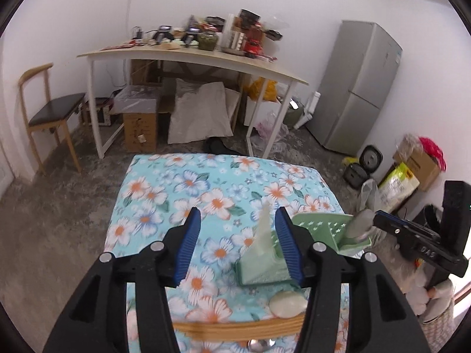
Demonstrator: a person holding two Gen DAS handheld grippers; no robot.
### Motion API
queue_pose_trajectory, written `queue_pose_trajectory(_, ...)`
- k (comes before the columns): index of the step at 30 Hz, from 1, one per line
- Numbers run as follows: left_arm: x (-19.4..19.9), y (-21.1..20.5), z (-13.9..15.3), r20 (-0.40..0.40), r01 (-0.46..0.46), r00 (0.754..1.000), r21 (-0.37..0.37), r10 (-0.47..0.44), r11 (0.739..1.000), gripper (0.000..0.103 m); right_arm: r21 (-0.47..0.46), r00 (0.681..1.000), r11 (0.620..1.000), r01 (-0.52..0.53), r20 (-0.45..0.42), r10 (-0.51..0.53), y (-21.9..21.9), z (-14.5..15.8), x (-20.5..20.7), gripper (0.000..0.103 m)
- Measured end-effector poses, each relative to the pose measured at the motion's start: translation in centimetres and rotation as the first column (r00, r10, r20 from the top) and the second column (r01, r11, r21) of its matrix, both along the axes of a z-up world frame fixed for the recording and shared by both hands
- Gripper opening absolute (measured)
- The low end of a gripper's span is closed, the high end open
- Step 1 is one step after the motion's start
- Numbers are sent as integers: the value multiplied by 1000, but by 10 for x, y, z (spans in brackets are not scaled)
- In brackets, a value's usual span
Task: Organize utensils
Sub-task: 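Open the left gripper releasing the cream spoon into the holder while the right drops the metal spoon, then move the left gripper to the second metal spoon and close on it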
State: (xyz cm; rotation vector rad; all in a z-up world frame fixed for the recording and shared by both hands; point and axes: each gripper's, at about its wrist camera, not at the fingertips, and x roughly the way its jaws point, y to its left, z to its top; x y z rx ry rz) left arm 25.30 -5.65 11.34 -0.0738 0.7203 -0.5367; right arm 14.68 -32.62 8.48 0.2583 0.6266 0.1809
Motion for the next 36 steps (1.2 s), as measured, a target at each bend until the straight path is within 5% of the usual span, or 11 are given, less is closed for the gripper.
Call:
queue_pose_trajectory(4,-20,23,-10,-15,-40,999,-37,39,999,52,22,999,1000,16,28,-17,-2,3,-13,42)
queue_pose_trajectory(8,-42,37,-24,-42,-59,998,-73,56,996,53,56,998,997,50,45,-53,-8,9,-27,47)
queue_pose_trajectory(16,-77,43,-54,-83,-35,996,-109,26,993,55,53,988,991,126,81,-130,0,7,-88,88)
queue_pose_trajectory(24,-103,30,-112,-212,-10,977,-106,-13,994,57,58,985,993,102,-147,-92,35,-83,-110,92)
queue_pose_trajectory(27,-113,16,-131,-219,27,975,-51,-37,998,57,85,970,992,89,-232,-67,46,-113,-112,92)
queue_pose_trajectory(33,-126,-21,-150,-143,142,982,144,-121,979,56,88,956,993,78,-288,-50,56,-136,-118,92)
queue_pose_trajectory(36,-117,-25,-160,-196,161,971,110,-137,981,46,107,950,990,93,-307,-56,50,-141,-116,92)
